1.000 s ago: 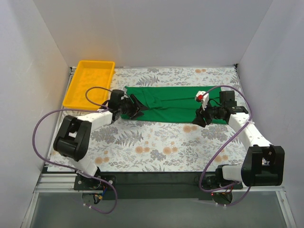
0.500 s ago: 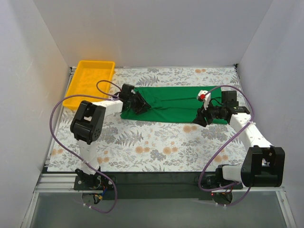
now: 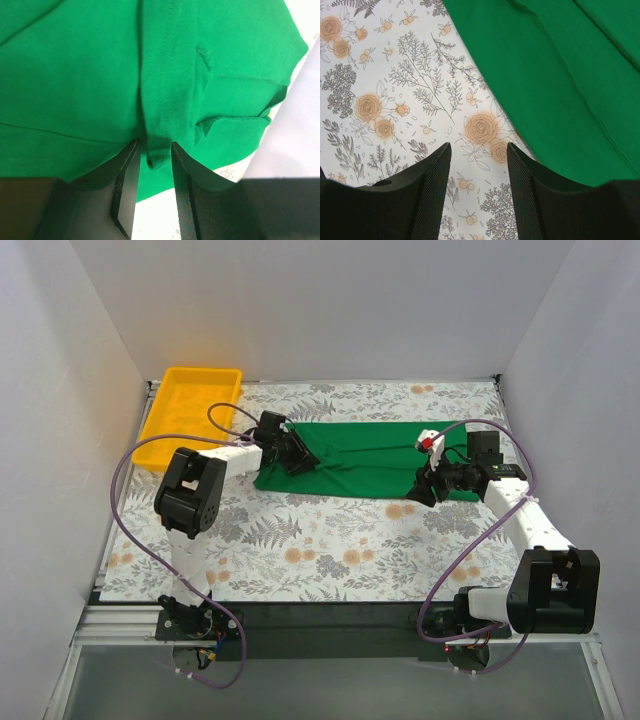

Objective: Fold and stack the t-shirts

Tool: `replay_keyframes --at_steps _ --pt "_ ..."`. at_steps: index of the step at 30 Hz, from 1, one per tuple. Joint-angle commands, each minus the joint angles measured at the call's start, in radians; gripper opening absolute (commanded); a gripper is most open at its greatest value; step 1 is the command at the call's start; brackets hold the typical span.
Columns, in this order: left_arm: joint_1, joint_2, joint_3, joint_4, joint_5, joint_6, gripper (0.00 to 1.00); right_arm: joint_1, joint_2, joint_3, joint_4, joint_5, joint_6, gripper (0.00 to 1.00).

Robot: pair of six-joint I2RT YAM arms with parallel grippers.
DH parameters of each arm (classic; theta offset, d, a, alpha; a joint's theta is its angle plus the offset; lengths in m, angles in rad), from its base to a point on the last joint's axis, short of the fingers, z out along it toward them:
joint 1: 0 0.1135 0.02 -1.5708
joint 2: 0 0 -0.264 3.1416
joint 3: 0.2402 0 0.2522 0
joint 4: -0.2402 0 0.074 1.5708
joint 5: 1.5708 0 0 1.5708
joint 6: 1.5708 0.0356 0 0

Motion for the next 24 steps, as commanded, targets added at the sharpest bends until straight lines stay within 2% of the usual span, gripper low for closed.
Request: replay_keyframes --at_steps 1,8,13,14,17,24 --pt "-0.002 -0.007 0.038 -0.008 0.029 0.016 0.30 -0.006 -0.020 -0.009 0.019 -0.027 0.005 0.56" --pt "-0.002 0.010 0.046 -0.006 0.043 0.017 0.29 -0.007 -0.023 -0.007 0.021 -0.030 0.005 0.56" --pt "-0.002 0.026 0.077 -0.006 0.063 0.016 0.17 -0.013 -0.028 -0.009 0.019 -0.035 0.007 0.56" --pt "-0.001 0.029 0.083 -0.008 0.067 0.017 0.10 -0.015 -0.029 -0.009 0.019 -0.036 0.007 0.56" --pt "-0.001 0.033 0.123 -0.006 0.074 0.025 0.00 -0.015 -0.031 -0.009 0.019 -0.039 0.007 0.56" --pt "-0.001 0.121 0.284 -0.025 0.118 0.023 0.00 -0.021 -0.037 -0.010 0.019 -0.044 0.008 0.56"
